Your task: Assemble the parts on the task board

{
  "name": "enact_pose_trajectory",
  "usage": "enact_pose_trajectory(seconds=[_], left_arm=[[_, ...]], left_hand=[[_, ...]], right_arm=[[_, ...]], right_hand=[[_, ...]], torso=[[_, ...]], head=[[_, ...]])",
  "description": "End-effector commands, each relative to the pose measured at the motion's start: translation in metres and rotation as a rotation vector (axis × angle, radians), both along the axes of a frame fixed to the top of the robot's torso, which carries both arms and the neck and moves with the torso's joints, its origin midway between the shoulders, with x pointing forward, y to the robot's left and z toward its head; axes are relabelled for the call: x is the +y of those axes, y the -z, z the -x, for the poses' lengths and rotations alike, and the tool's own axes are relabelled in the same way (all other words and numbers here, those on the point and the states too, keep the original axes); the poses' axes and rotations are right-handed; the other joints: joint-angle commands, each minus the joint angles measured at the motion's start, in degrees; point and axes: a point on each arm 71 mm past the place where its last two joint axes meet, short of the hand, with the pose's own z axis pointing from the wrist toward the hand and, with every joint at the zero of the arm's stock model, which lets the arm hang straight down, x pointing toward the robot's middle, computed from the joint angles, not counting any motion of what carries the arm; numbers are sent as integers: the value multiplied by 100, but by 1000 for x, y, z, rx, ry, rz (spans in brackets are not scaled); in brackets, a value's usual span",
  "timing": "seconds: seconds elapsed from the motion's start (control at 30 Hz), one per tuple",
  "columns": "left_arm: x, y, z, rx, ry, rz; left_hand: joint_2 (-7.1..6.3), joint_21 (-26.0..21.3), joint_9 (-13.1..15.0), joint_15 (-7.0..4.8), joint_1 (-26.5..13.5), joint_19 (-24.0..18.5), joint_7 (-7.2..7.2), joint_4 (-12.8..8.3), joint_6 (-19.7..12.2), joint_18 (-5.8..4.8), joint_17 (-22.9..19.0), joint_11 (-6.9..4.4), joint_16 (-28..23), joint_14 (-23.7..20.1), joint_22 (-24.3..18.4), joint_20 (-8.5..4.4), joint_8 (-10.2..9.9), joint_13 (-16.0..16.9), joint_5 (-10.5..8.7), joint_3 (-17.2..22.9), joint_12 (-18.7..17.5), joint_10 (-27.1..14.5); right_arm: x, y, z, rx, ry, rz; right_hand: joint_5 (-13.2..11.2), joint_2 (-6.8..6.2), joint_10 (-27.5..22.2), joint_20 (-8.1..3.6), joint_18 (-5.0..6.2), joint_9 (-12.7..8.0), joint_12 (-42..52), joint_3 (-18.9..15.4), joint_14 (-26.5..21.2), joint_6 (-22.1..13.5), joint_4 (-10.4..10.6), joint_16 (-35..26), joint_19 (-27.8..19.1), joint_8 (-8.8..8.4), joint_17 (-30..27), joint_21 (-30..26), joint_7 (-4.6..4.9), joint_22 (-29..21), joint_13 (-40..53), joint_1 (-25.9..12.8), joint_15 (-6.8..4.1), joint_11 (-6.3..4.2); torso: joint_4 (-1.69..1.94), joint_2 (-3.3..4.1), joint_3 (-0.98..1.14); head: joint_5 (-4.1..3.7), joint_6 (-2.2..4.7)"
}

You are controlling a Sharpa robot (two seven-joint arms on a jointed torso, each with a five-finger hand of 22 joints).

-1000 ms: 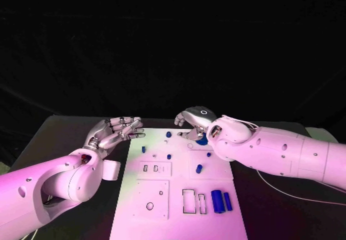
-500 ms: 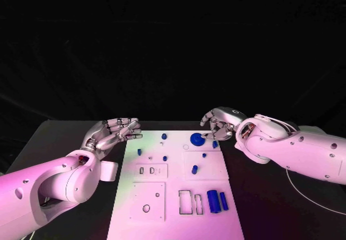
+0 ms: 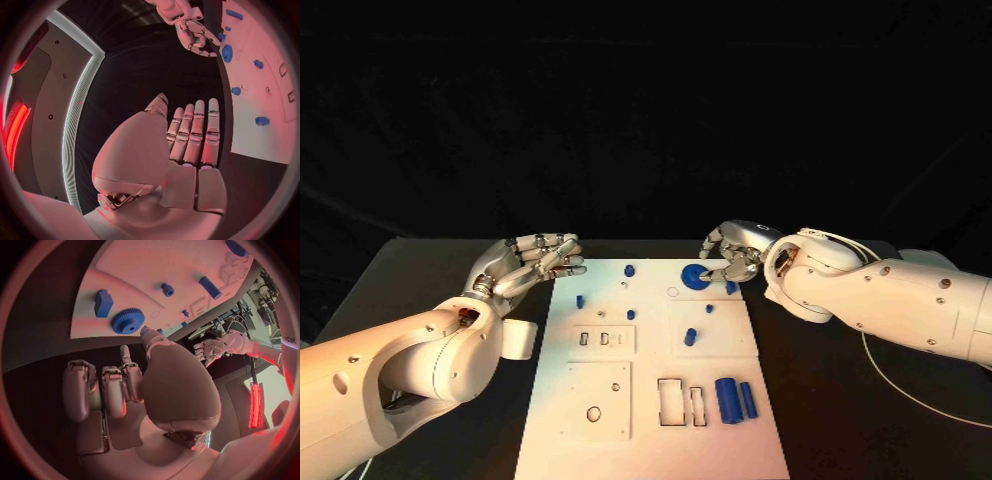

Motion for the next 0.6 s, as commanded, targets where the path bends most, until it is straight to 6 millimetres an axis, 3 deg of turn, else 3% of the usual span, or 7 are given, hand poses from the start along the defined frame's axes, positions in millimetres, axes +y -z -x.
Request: enact_pose_trajectory(seconds=[0.03, 0.27, 0.6], left_arm=[[-2, -1, 0, -2, 19, 11], [-1, -1, 0, -2, 17, 10], [-1, -1, 0, -1, 14, 9]], left_hand=[[-18, -20, -10, -12, 47, 46, 149, -2, 5, 83, 5, 44, -19, -47, -5, 1, -30, -2, -33, 44, -39, 9], [-16, -20, -10, -12, 44, 47, 151, 1, 5, 83, 6, 45, -21, -47, -6, 1, -32, -2, -33, 45, -41, 9], [-18, -24, -14, -11, 33, 48, 159, 9, -4, 83, 10, 51, -28, -51, -9, 2, -40, -4, -35, 44, -52, 3]], right_arm=[[2, 5, -2, 44, 3, 14], [5, 8, -5, 47, 7, 22], [12, 12, -7, 55, -3, 44]], right_hand=[[1, 10, 56, 7, -101, 9, 53, -43, 568, -27, -1, 21, 53, 28, 1368, 25, 5, 529, 660, 60, 33, 1], [7, 27, 50, 10, -103, 10, 56, -51, 568, -36, -4, 21, 59, 33, 1369, 33, 8, 540, 665, 81, 36, 5], [-16, 66, 121, 18, -108, 12, 188, -66, 572, -50, 5, 27, 71, 43, 1387, 52, 17, 567, 795, 90, 44, 14]], torso=[[22, 13, -5], [26, 7, -11], [20, 4, -3]], head=[[-2, -14], [-16, -74], [-11, -87]])
